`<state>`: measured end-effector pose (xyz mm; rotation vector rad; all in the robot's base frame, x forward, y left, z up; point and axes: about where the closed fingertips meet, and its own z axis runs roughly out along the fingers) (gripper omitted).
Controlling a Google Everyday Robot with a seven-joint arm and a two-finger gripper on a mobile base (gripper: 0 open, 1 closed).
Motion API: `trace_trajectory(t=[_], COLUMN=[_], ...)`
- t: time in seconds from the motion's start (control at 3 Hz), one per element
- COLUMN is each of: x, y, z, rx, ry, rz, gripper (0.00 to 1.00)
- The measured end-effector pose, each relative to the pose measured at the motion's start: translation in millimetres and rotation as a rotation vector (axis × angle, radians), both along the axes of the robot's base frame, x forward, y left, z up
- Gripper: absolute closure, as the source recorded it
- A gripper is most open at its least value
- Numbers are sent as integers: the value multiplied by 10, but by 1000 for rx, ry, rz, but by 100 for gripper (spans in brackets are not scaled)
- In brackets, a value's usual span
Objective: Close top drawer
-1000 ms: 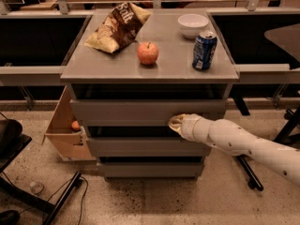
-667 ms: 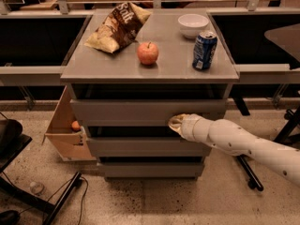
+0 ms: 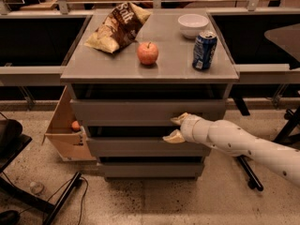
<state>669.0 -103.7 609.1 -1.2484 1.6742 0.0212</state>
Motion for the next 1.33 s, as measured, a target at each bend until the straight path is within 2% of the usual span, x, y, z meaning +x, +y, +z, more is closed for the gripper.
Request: trace_trajectory(t=[0.33, 0.67, 1.0, 1.33], x=[-1, -255, -720, -1269], y=[0, 72, -46, -209], z=[1, 242, 434, 444], rx=[0, -80, -200, -365], ry=[0, 5, 51, 174], rz=[0, 39, 56, 106], gripper=[100, 100, 100, 100])
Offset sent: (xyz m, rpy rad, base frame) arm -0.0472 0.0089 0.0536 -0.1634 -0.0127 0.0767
